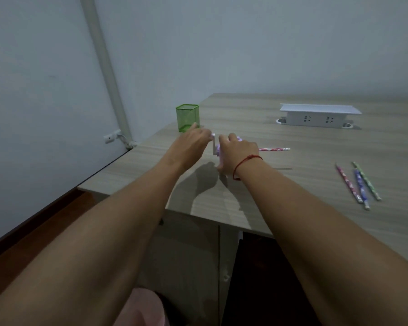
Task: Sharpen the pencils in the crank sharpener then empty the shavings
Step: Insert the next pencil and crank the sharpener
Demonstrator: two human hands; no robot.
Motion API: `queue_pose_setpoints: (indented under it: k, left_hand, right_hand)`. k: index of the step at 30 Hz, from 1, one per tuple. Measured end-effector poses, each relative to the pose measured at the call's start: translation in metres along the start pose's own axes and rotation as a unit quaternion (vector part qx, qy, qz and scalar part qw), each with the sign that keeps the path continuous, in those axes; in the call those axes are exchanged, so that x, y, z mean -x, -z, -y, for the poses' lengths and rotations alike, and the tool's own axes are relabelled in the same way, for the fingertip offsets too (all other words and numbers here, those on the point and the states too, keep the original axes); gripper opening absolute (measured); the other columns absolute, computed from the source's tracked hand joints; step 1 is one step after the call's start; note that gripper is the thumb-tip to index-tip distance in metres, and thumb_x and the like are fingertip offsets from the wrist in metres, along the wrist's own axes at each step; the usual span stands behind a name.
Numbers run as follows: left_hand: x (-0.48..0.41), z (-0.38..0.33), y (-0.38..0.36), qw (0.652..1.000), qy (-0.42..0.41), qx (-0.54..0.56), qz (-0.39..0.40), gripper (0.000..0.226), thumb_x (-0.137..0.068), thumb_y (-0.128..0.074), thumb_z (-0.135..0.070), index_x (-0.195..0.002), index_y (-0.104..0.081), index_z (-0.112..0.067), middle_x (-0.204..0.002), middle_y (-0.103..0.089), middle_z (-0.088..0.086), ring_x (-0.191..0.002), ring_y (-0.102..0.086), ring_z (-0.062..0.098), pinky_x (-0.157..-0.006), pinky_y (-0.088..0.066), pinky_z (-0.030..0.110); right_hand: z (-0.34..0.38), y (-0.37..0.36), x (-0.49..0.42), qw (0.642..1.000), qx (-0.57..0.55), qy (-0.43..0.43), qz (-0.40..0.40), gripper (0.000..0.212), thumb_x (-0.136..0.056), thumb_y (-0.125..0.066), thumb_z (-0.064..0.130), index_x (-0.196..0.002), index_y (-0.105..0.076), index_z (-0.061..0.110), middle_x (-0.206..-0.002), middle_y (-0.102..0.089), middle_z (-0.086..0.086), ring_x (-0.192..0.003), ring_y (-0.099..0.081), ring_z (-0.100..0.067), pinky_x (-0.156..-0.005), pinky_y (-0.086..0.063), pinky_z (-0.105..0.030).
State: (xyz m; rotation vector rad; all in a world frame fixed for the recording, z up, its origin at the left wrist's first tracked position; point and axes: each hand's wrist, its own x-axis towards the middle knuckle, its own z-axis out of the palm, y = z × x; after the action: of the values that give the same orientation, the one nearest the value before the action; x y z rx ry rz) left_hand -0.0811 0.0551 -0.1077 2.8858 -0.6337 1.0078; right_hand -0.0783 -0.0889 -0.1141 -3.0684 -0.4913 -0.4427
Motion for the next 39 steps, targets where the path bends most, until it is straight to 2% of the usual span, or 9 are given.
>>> queue_pose_setpoints:
  k: [6,10,12,17,21,27,33,35,39]
  left_hand:
    - [0.035,-0.015,-0.002,0.999,-0.019,0.027,0.012,0.013,-0.087,-0.054,0.008,-0.094,-0.062,0.0,-0.085,-0.067,0.018,-0.081,-0.065,0.034,-0.11,-0.034,0.047]
    - [0.039,-0.021,0.0,0.997,0.007,0.039,0.064,0.013,-0.095,-0.049,-0.002,-0.097,-0.061,0.002,-0.093,-0.066,0.02,-0.092,-0.064,0.036,-0.113,-0.029,0.039]
    - [0.043,-0.024,-0.005,0.996,0.002,0.04,0.085,0.016,-0.096,-0.049,-0.007,-0.103,-0.063,-0.002,-0.102,-0.067,0.015,-0.101,-0.064,0.03,-0.113,-0.03,0.035]
    - [0.043,-0.025,-0.026,0.983,0.072,0.071,0.151,0.019,-0.095,-0.049,-0.015,-0.107,-0.063,-0.01,-0.11,-0.063,0.009,-0.101,-0.057,0.021,-0.084,-0.044,0.03]
    - [0.033,-0.022,-0.027,0.972,0.112,0.065,0.195,0.017,-0.094,-0.051,-0.017,-0.102,-0.065,-0.011,-0.101,-0.066,0.009,-0.09,-0.061,0.021,-0.077,-0.046,0.03]
    - [0.016,-0.022,-0.029,0.974,0.118,0.002,0.191,0.021,-0.095,-0.049,-0.016,-0.103,-0.066,-0.008,-0.105,-0.067,0.013,-0.099,-0.062,0.027,-0.083,-0.049,0.036]
    - [0.016,-0.024,-0.037,0.975,0.134,0.015,0.176,0.017,-0.092,-0.051,-0.017,-0.099,-0.065,-0.009,-0.101,-0.068,0.013,-0.093,-0.063,0.028,-0.073,-0.044,0.032]
    - [0.016,-0.024,-0.038,0.973,0.142,0.028,0.177,0.018,-0.092,-0.05,-0.016,-0.1,-0.065,-0.009,-0.102,-0.068,0.013,-0.094,-0.064,0.029,-0.079,-0.048,0.035]
    - [0.017,-0.024,-0.038,0.968,0.166,0.057,0.18,0.014,-0.091,-0.052,-0.014,-0.098,-0.065,-0.012,-0.102,-0.067,0.013,-0.093,-0.064,0.029,-0.08,-0.05,0.038]
  right_hand:
    - [-0.001,0.0,-0.003,0.999,-0.014,-0.005,0.029,0.068,-0.08,-0.069,0.038,-0.137,-0.036,0.019,-0.139,-0.041,-0.006,-0.126,-0.049,-0.03,-0.096,-0.046,-0.05]
    - [-0.005,-0.003,-0.006,0.999,-0.037,0.001,0.02,0.067,-0.076,-0.072,0.037,-0.132,-0.039,0.02,-0.136,-0.043,-0.006,-0.123,-0.05,-0.03,-0.094,-0.047,-0.045]
    - [-0.006,-0.002,-0.005,0.999,-0.037,0.007,0.02,0.066,-0.076,-0.072,0.038,-0.131,-0.04,0.019,-0.135,-0.043,-0.006,-0.124,-0.05,-0.031,-0.094,-0.048,-0.045]
    - [-0.008,-0.006,-0.005,0.999,-0.036,0.028,-0.013,0.058,-0.08,-0.065,0.04,-0.128,-0.041,0.017,-0.132,-0.045,-0.008,-0.121,-0.052,-0.032,-0.09,-0.048,-0.044]
    - [-0.009,-0.008,-0.005,0.999,-0.025,0.032,-0.015,0.064,-0.077,-0.067,0.044,-0.13,-0.041,0.018,-0.132,-0.046,-0.007,-0.118,-0.053,-0.032,-0.089,-0.047,-0.044]
    - [-0.008,-0.01,-0.007,0.999,-0.021,0.029,-0.026,0.06,-0.084,-0.061,0.042,-0.133,-0.039,0.015,-0.133,-0.045,-0.009,-0.114,-0.055,-0.031,-0.087,-0.049,-0.044]
    - [-0.008,-0.01,-0.005,0.999,-0.027,0.019,-0.028,0.06,-0.084,-0.062,0.038,-0.134,-0.038,0.015,-0.133,-0.044,-0.008,-0.115,-0.053,-0.03,-0.086,-0.05,-0.044]
    - [-0.008,-0.008,-0.001,0.999,-0.042,0.025,-0.018,0.071,-0.08,-0.067,0.036,-0.139,-0.032,0.015,-0.139,-0.038,-0.01,-0.121,-0.05,-0.032,-0.089,-0.049,-0.044]
    - [-0.029,0.01,0.004,0.982,-0.172,0.066,0.039,0.11,-0.077,-0.076,0.027,-0.154,0.003,0.024,-0.161,0.006,-0.008,-0.13,-0.045,-0.038,-0.102,-0.044,-0.046]
